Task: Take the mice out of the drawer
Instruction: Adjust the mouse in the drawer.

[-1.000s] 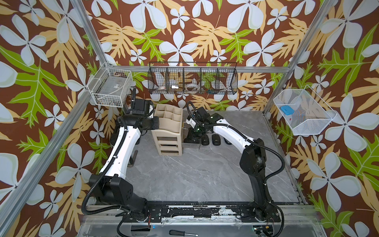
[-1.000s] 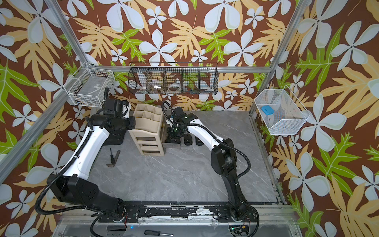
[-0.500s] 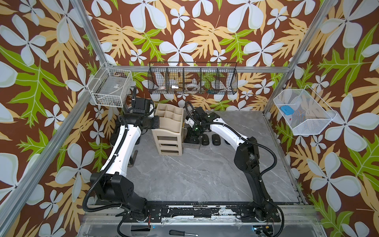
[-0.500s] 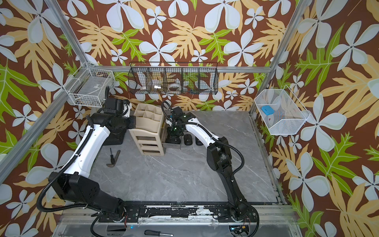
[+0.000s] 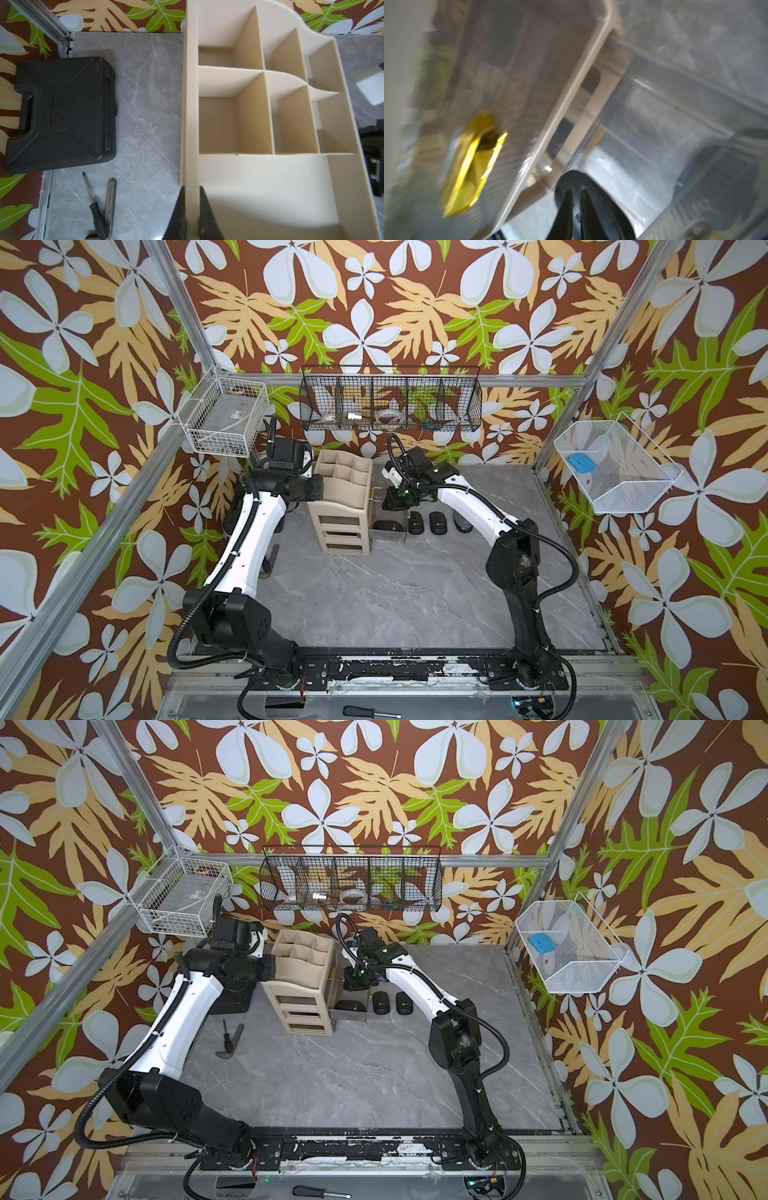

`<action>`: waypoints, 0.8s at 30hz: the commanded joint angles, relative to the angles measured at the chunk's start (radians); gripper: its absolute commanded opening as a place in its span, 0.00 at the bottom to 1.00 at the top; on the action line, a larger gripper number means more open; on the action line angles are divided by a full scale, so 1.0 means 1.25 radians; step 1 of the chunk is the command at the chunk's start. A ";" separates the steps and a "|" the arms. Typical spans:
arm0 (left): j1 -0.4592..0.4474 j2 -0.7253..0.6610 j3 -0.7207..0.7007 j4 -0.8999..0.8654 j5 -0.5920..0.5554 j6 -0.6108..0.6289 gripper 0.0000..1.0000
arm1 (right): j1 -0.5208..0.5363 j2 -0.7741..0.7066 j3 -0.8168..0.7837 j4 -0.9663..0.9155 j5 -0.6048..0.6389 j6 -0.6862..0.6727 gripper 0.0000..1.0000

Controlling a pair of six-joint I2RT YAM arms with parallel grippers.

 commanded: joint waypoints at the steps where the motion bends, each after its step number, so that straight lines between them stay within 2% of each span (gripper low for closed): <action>1: 0.000 0.002 -0.003 -0.037 0.009 0.018 0.00 | 0.007 -0.020 -0.035 -0.008 -0.070 -0.040 0.13; 7: 0.000 0.004 -0.006 -0.034 0.010 0.015 0.00 | 0.014 0.020 -0.021 -0.066 -0.110 -0.066 0.12; 12: 0.000 0.008 -0.004 -0.033 0.010 0.013 0.00 | 0.021 0.032 -0.042 -0.048 -0.153 -0.060 0.12; 16: -0.001 0.010 -0.003 -0.033 0.006 0.014 0.00 | 0.024 0.042 -0.062 -0.052 -0.149 -0.065 0.11; 22: 0.000 0.013 -0.002 -0.032 0.013 0.010 0.00 | 0.010 0.076 -0.018 -0.076 0.027 -0.061 0.07; 24: 0.000 0.011 -0.003 -0.032 0.015 0.009 0.00 | 0.004 0.085 -0.007 -0.065 0.043 -0.057 0.07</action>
